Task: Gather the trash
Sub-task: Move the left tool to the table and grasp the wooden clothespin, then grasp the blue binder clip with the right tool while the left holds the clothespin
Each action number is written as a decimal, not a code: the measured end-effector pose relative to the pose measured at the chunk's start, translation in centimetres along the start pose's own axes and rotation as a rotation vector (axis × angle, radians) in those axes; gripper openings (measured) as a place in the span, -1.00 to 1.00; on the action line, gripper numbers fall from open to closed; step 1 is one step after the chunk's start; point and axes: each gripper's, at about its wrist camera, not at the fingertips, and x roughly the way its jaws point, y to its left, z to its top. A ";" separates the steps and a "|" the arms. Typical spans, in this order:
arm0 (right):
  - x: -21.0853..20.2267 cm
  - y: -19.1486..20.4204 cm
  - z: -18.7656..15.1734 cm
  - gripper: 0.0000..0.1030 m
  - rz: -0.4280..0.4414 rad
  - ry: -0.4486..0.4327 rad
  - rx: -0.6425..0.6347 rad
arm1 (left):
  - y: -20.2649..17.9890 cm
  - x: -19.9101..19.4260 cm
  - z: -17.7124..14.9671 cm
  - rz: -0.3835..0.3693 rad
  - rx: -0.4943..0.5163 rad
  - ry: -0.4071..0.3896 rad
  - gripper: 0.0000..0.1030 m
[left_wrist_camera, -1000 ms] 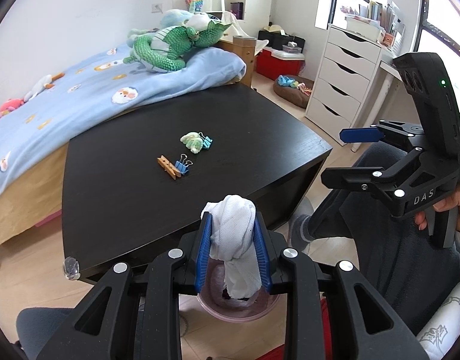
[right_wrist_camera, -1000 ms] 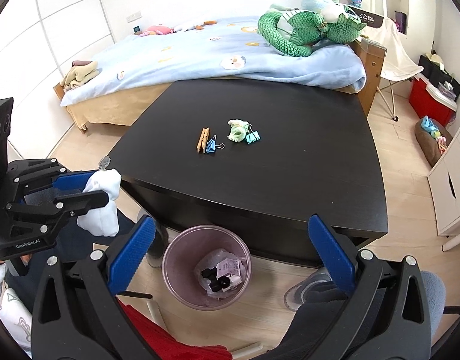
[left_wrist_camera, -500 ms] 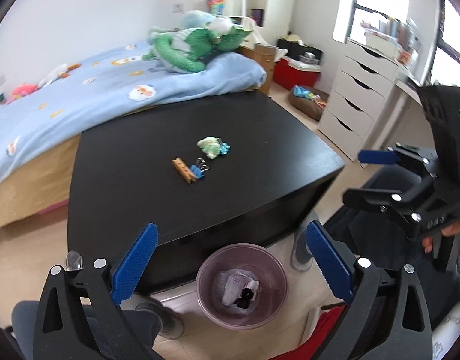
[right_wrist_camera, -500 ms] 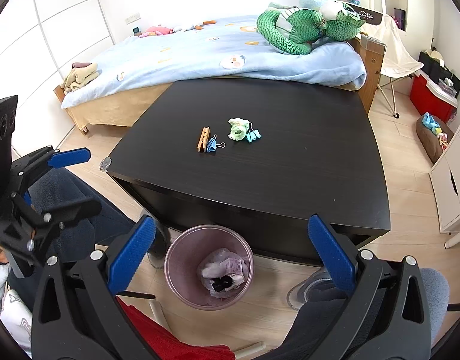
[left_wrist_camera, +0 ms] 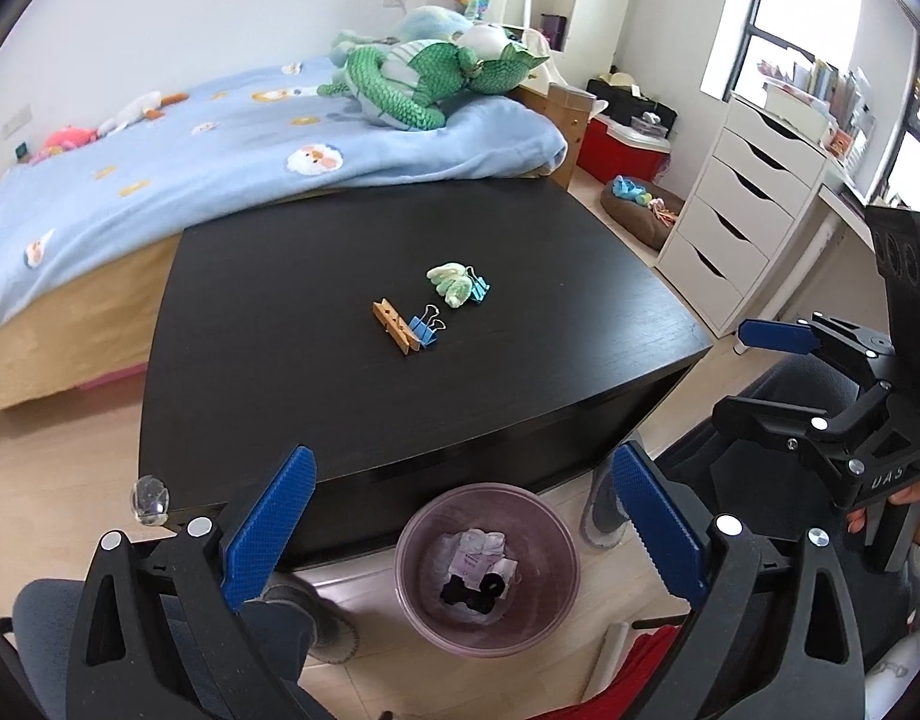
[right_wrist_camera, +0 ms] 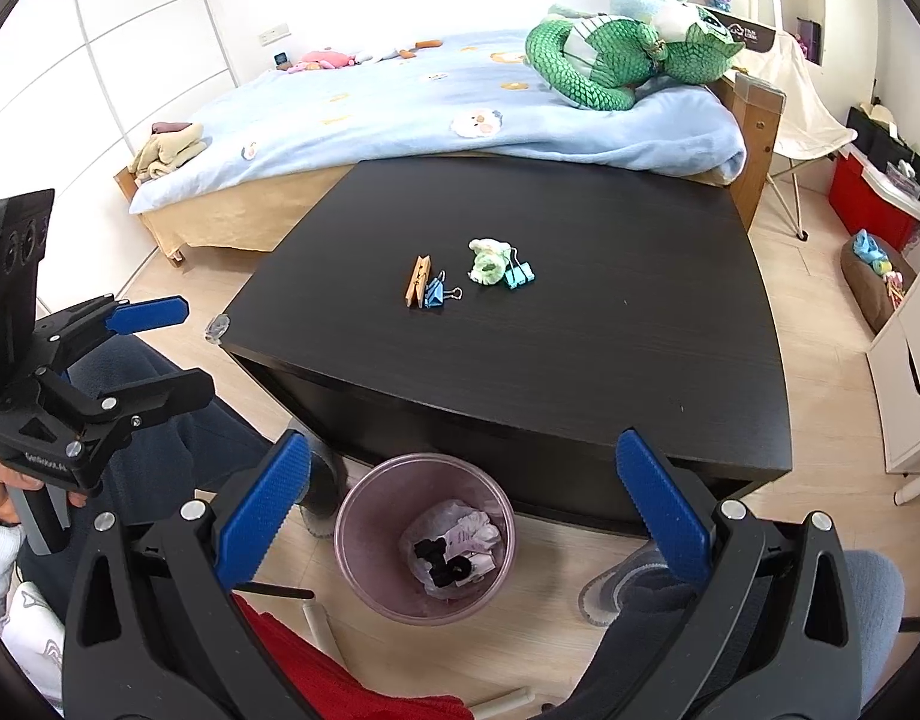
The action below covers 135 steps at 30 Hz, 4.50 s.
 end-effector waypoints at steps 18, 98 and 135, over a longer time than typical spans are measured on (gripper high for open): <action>4.0 -1.5 5.5 0.94 0.006 -0.008 -0.031 | 3.4 4.0 5.4 0.043 -0.078 0.032 0.86; 9.3 -2.1 5.6 0.94 0.018 0.055 -0.048 | 7.6 10.6 7.0 0.144 -0.082 0.063 -0.77; 20.8 2.5 11.2 -0.32 0.087 0.266 -0.209 | 8.6 8.0 4.3 0.193 -0.080 -0.064 -0.76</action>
